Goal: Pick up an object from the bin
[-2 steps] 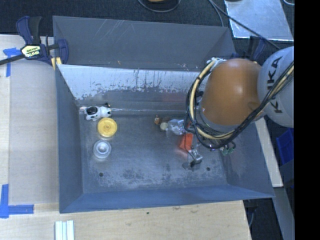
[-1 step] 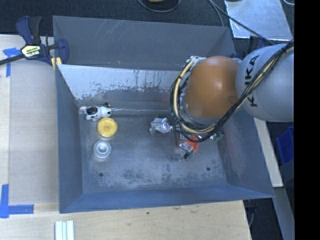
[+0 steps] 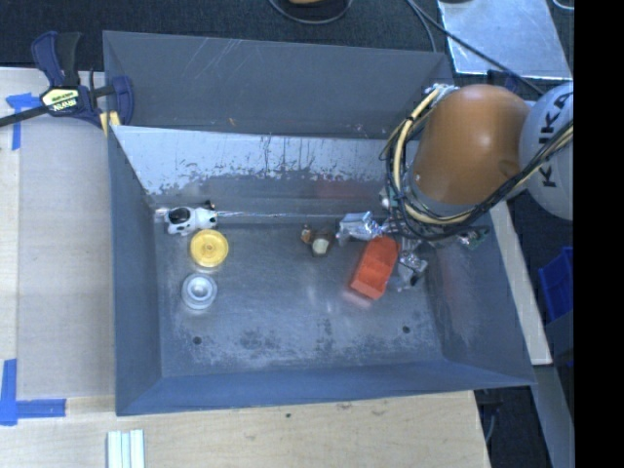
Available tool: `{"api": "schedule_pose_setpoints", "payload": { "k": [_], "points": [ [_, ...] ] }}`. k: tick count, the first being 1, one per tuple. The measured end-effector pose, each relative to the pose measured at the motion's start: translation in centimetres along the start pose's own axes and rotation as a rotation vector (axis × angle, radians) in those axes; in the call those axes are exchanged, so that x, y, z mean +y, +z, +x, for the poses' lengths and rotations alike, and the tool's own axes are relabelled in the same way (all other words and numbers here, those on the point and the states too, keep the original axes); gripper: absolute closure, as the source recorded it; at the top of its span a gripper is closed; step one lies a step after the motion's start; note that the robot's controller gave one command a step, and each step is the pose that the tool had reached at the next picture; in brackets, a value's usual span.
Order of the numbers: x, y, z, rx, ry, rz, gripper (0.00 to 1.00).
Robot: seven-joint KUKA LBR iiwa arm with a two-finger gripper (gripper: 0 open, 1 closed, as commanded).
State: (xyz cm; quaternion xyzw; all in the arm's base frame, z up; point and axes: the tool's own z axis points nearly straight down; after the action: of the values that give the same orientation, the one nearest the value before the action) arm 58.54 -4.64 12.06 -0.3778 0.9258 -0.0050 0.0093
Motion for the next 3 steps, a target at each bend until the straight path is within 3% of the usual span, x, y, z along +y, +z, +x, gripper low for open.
{"api": "schedule_pose_setpoints", "payload": {
  "k": [1,2,3],
  "points": [
    [-5.5,-6.5,1.1,-0.005,-0.239,0.008,0.00],
    [0.0,5.2,0.7,-0.005,-0.618,0.006,0.00],
    [-0.2,5.0,0.6,-0.007,-0.613,0.010,1.00]
  ]
}}
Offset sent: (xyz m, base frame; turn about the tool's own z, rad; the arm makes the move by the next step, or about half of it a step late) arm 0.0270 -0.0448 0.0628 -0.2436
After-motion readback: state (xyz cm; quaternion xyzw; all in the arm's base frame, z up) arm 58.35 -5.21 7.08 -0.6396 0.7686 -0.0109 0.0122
